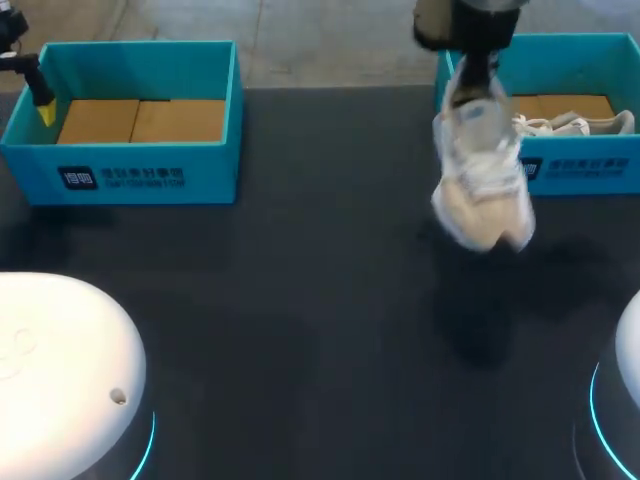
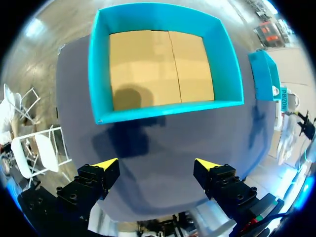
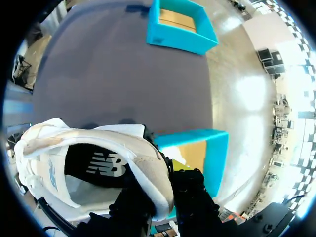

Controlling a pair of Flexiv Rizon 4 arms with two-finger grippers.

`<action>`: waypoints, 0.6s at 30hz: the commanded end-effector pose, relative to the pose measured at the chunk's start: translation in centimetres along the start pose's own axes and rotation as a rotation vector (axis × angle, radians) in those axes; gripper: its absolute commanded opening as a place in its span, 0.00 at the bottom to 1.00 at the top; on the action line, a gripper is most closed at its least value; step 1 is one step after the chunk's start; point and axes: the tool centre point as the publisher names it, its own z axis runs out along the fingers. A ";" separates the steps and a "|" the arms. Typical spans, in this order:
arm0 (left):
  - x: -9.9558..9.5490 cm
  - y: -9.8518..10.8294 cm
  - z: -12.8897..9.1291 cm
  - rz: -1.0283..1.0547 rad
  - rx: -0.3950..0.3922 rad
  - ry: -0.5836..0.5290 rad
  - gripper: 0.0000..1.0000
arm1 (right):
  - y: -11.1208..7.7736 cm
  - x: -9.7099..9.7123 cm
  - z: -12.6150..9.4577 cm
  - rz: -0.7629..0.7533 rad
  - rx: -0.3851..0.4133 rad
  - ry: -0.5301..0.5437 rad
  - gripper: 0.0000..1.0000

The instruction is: Take the shoe out of the shoebox, open the shoe tongue, remove and reinsert the insole, then place the shoe into the shoebox

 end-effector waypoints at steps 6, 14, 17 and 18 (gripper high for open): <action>-0.1 0.3 -0.5 -0.018 0.002 -0.035 1.00 | -2.1 -4.3 -0.5 -0.003 0.013 0.021 0.00; 0.2 0.2 -0.6 -0.006 0.022 -0.046 1.00 | -2.7 -5.0 -0.7 -0.010 -0.004 0.021 0.00; 0.2 0.2 -0.6 -0.006 0.022 -0.046 1.00 | -2.7 -5.0 -0.7 -0.010 -0.004 0.021 0.00; 0.2 0.2 -0.6 -0.006 0.022 -0.046 1.00 | -2.7 -5.0 -0.7 -0.010 -0.004 0.021 0.00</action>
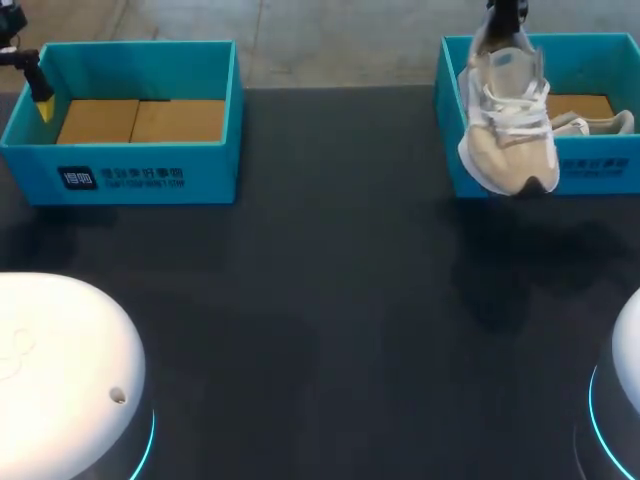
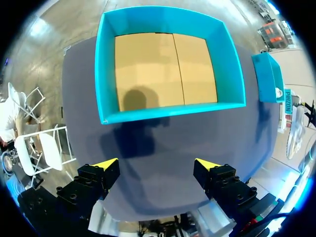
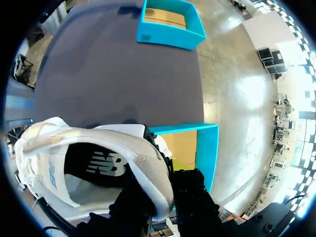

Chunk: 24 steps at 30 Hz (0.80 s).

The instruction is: Take the shoe out of the shoebox, open the shoe tongue, remove and reinsert the insole, then place the shoe into the shoebox

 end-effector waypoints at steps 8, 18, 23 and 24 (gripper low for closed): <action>0.0 0.3 0.1 0.000 0.006 -0.002 1.00 | -0.3 -0.2 -0.2 -0.001 0.000 0.000 0.00; 0.0 0.3 0.1 0.000 0.006 -0.002 1.00 | -4.2 -4.4 0.7 0.029 -0.008 -0.035 0.00; 0.0 0.3 0.1 0.000 0.006 -0.002 1.00 | -5.5 -5.9 1.9 0.013 0.017 -0.022 0.00; 0.0 0.3 0.1 0.000 0.006 -0.002 1.00 | -5.9 -6.3 2.2 0.006 0.010 -0.019 0.00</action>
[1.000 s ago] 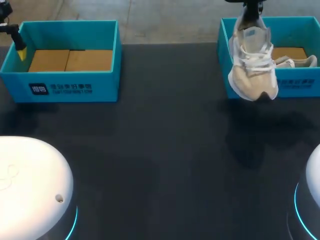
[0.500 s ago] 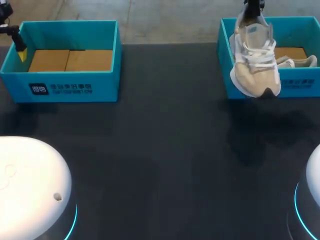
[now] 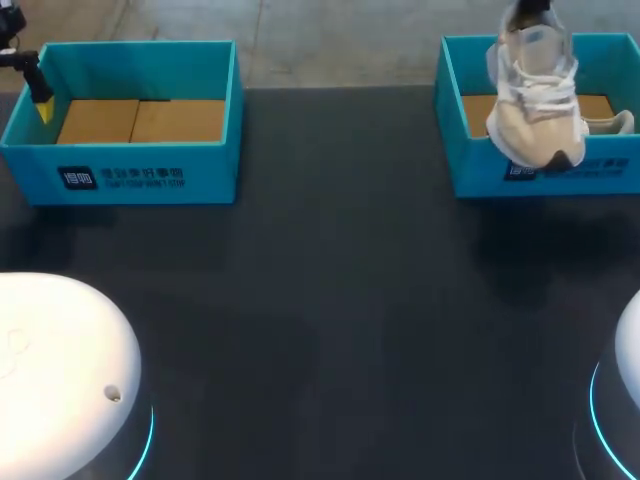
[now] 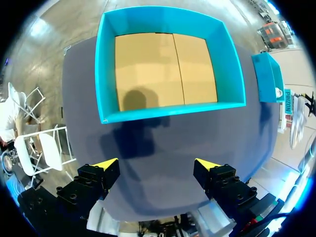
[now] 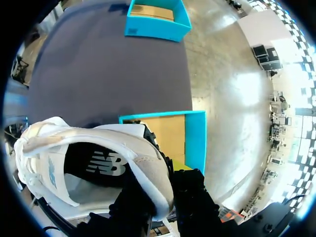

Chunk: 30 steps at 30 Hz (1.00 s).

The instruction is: Take the shoe out of the shoebox, open the shoe tongue, remove and reinsert the insole, then place the shoe into the shoebox

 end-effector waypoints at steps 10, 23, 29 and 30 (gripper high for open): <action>0.0 0.2 0.0 0.000 0.003 -0.002 1.00 | -3.8 -4.8 4.1 0.006 0.039 0.054 0.00; 0.0 0.2 0.0 0.000 0.003 -0.002 1.00 | -7.7 -9.4 7.1 -0.003 0.034 0.026 0.00; 0.0 0.2 0.0 0.000 0.003 -0.002 1.00 | -9.5 -10.5 8.9 -0.012 0.016 0.020 0.00; 0.0 0.2 0.0 0.000 0.003 -0.002 1.00 | -9.8 -10.7 9.3 -0.013 0.019 0.020 0.00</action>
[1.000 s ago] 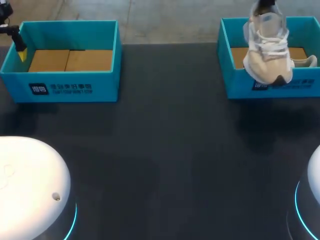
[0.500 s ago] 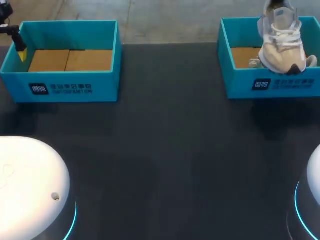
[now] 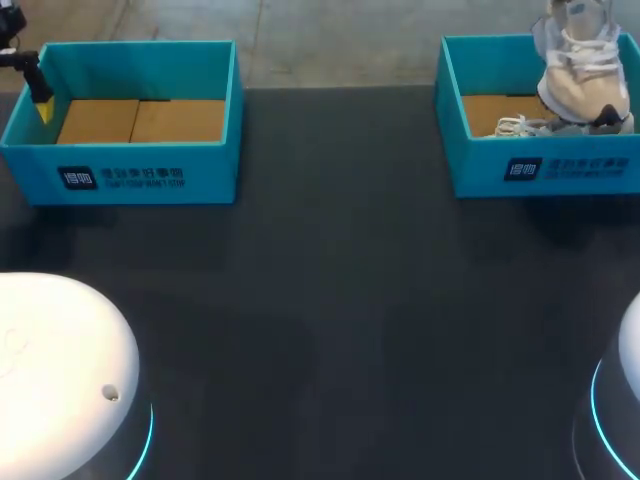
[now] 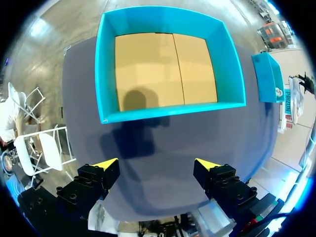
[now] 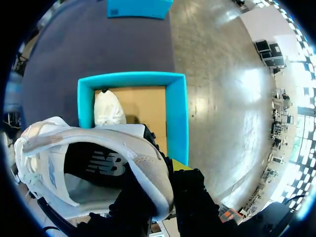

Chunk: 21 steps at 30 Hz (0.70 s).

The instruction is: Take the shoe out of the shoebox, open the shoe tongue, remove and reinsert the insole, then place the shoe into the shoebox

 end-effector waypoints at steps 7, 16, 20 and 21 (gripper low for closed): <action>0.0 0.2 0.0 0.000 0.002 -0.002 1.00 | -2.9 -1.6 3.5 -0.021 0.010 0.007 0.00; 0.0 0.2 0.0 0.000 0.002 -0.002 1.00 | -3.4 -1.8 3.7 -0.003 0.015 0.009 0.00; 0.0 0.2 0.0 0.000 0.002 -0.002 1.00 | -3.4 -1.8 3.7 -0.003 0.015 0.009 0.00; 0.0 0.2 0.0 0.000 0.002 -0.002 1.00 | -3.4 -1.8 3.7 -0.003 0.015 0.009 0.00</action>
